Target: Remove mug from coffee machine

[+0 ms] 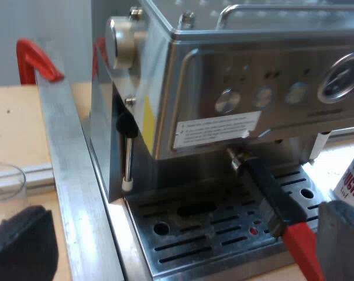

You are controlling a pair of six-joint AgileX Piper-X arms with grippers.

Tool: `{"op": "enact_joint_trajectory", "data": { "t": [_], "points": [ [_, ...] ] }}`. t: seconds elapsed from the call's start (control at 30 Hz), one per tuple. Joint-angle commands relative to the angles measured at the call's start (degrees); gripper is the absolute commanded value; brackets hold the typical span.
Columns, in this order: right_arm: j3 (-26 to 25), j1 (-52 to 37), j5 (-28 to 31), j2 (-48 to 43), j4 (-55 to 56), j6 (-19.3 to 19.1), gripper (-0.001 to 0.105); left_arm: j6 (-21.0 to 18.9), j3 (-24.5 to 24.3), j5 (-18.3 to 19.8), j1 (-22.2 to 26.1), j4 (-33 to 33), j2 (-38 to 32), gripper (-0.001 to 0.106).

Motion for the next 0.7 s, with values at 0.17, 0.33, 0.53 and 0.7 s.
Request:
{"op": "enact_joint_trajectory", "data": {
  "t": [0.17, 0.33, 0.53, 0.7],
  "points": [
    [-0.2, -0.1, -0.6, -10.0, 1.5, -1.0, 0.050, 2.6, -0.7, -0.2, -0.1, 2.6, -7.6, 0.090],
    [-0.2, -0.1, -0.6, -16.7, 2.3, -0.8, 0.050, 3.6, -0.7, -0.2, -0.1, 5.3, -12.6, 0.090],
    [-0.2, -0.1, -0.6, -23.8, 4.5, -0.8, 0.050, 3.6, -0.7, -0.2, -0.1, 8.7, -19.0, 0.090],
    [-0.2, -0.1, -0.6, -28.6, 7.6, -0.8, 0.050, 3.6, -0.7, -0.2, -0.1, 13.8, -24.7, 0.090]
  ]
}}
